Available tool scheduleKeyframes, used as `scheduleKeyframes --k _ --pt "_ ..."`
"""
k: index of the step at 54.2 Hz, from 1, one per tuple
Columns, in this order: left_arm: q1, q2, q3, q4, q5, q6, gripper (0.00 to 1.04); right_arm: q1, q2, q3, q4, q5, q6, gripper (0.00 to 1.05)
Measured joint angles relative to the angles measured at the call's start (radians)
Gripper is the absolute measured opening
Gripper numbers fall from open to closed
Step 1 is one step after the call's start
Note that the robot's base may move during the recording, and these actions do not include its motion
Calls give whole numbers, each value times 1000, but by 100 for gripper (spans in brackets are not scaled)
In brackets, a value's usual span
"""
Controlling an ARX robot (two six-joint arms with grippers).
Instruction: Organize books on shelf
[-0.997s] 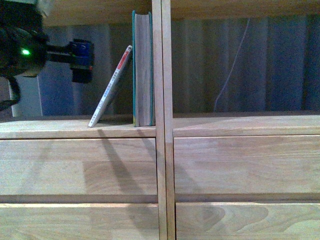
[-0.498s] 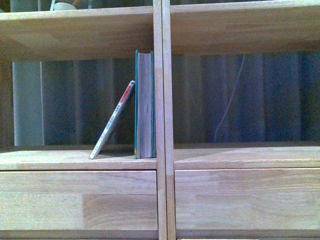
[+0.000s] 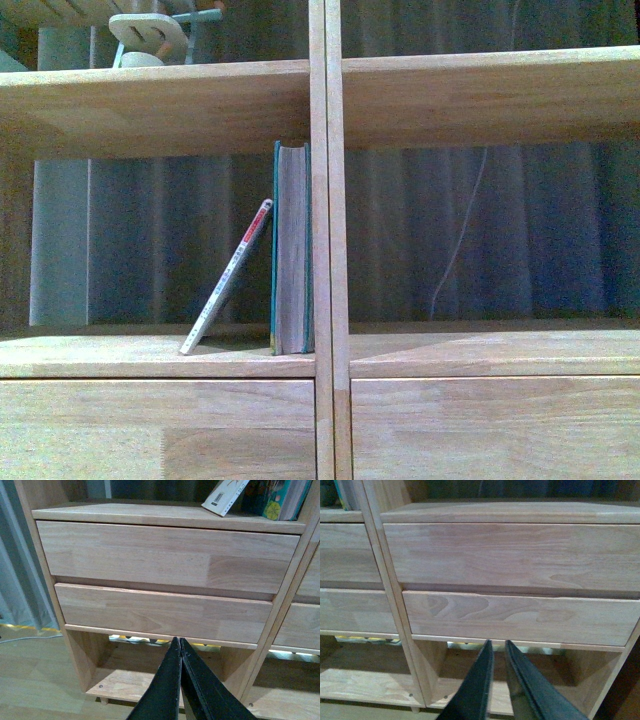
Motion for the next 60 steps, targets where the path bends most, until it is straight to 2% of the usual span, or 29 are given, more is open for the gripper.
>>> scheduleKeyframes --k 2,31,60 --pt "-1 -8 -12 3 0 0 3 0 -5 -8 2 0 -2 2" --pt "-3 -91 -126 34 0 1 3 0 -87 -101 18 0 -4 3" --pt "-3 -145 -181 42 -2 1 3 0 -96 -101 19 0 -4 3"
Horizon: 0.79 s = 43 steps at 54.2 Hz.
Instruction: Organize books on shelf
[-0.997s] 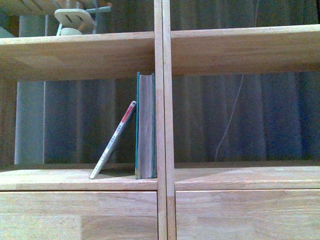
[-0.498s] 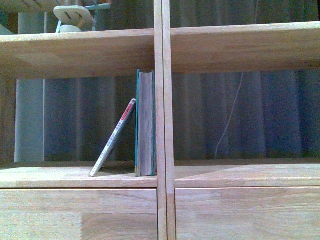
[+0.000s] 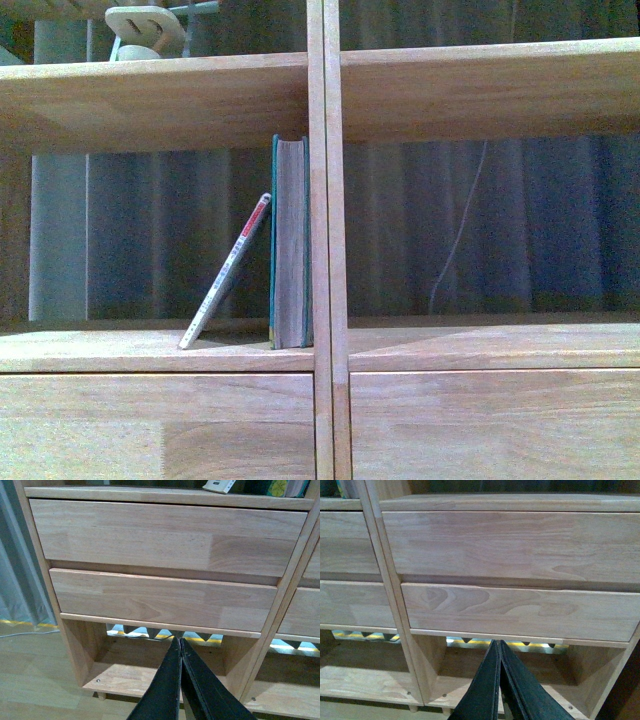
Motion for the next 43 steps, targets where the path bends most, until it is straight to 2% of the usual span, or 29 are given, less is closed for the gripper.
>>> scheduleKeyframes --k 8,11,16,20,37,39,43 --pt "0 0 0 0 0 0 3 0 0 0 0 0 0 3" --pt "0 0 0 0 0 0 7 0 0 0 0 0 -2 9" --pt "0 0 0 0 0 0 25 0 0 0 0 0 -2 26" --pt "0 0 0 0 0 0 44 0 0 0 0 0 -2 46" --pt "0 0 0 0 0 0 97 0 0 0 0 0 -2 96" --pt "0 0 0 0 0 2 99 0 0 0 0 0 -1 99" --pt "0 0 0 0 0 3 98 0 0 0 0 0 -2 98"
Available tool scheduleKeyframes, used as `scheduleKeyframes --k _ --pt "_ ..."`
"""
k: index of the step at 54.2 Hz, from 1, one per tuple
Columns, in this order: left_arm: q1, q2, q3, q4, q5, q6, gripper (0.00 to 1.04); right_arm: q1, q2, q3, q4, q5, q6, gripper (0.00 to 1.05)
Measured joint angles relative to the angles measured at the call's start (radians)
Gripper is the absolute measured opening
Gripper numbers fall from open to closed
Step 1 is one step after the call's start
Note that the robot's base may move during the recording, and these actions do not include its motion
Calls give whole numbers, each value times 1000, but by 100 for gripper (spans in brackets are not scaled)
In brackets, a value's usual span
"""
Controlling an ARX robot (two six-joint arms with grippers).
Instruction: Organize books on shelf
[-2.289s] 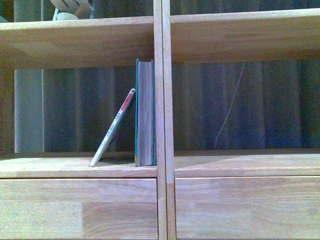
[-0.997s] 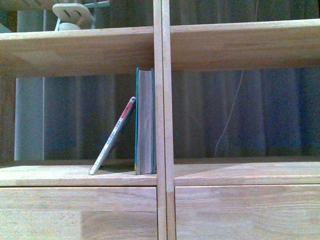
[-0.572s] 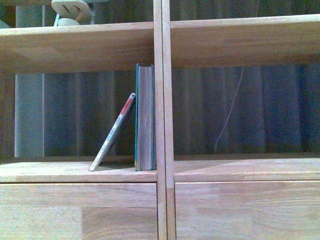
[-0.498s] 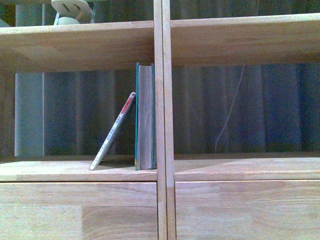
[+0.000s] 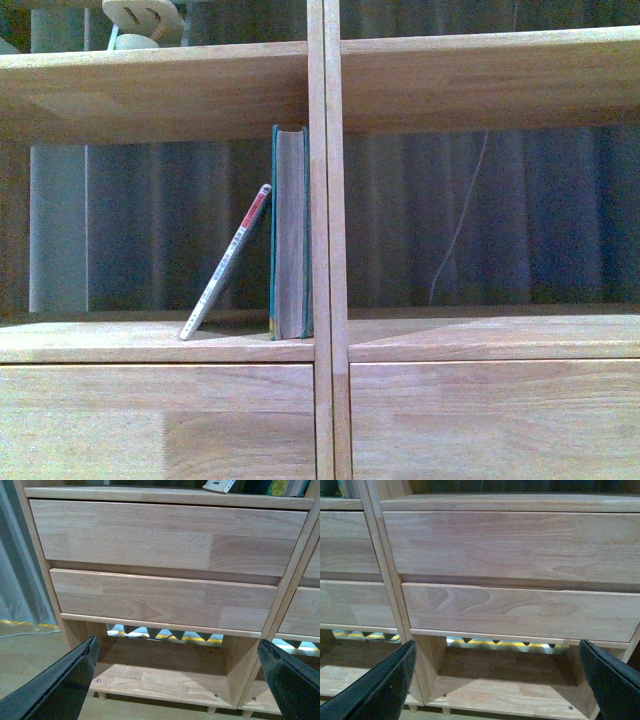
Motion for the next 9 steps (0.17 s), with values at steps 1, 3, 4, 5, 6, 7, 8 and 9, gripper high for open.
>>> scheduleKeyframes --k 1,3,4,5,6,7,8,9 --pt "0 0 0 0 0 0 98 0 0 0 0 0 0 98" --pt "0 0 0 0 0 0 98 0 0 0 0 0 0 98" --pt "0 0 0 0 0 0 98 0 0 0 0 0 0 98" --pt "0 0 0 0 0 0 98 0 0 0 0 0 0 98" --pt "0 0 0 0 0 0 98 0 0 0 0 0 0 98" --pt "0 0 0 0 0 0 98 0 0 0 0 0 0 98" --pt "0 0 0 0 0 0 98 0 0 0 0 0 0 98" --pt "0 0 0 0 0 0 98 0 0 0 0 0 0 98"
